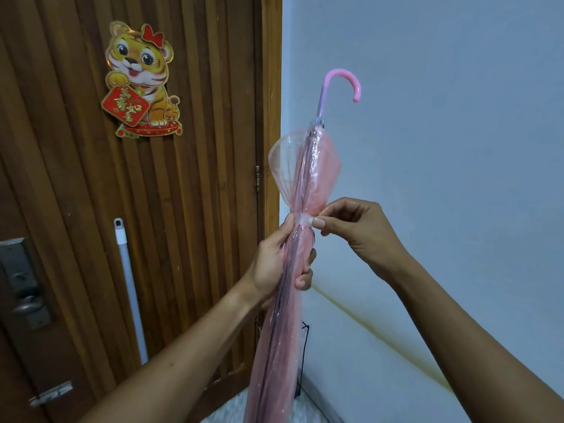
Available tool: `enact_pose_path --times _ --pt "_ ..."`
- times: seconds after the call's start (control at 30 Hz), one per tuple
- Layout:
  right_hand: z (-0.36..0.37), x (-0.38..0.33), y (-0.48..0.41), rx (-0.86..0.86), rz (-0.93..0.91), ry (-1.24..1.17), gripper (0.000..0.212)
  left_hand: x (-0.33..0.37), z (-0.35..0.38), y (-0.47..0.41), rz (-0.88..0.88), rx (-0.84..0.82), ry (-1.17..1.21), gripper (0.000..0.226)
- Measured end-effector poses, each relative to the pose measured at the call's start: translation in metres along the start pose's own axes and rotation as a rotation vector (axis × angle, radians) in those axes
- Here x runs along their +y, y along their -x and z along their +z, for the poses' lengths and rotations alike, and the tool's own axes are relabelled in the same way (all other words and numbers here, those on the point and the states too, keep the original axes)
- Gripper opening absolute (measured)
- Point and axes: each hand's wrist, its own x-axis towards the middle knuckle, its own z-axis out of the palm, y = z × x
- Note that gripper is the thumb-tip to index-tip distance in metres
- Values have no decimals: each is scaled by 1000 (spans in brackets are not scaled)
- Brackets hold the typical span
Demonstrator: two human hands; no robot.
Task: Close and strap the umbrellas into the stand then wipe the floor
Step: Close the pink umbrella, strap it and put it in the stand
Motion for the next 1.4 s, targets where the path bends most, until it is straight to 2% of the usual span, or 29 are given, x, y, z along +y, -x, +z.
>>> enact_pose_path --times 0.37,0.53,0.7,0.87,0.97,1.1,1.2,1.3,1.4 --pt "-15 4 4 -12 36 25 44 -8 11 2 7 -53 -106 58" --pt "-21 10 5 -74 33 15 45 -12 15 4 -10 -72 -141 63" --pt "-22 14 11 -116 43 13 38 -20 18 8 -32 -63 -129 62" --pt "-20 14 9 -81 10 123 37 -22 21 10 11 114 -209 65" --pt "-23 18 8 -168 97 88 35 -22 20 10 59 219 -304 62" --pt "-14 33 4 -206 171 40 31 -30 1 9 94 214 -373 56" --pt "-1 48 -4 -162 180 28 22 -41 -28 0 100 270 -461 53" --pt "8 66 -18 -99 204 52 13 -47 -59 -12 88 275 -714 53" --pt "14 88 -35 -65 251 83 15 -33 -88 -27 131 316 -699 37"
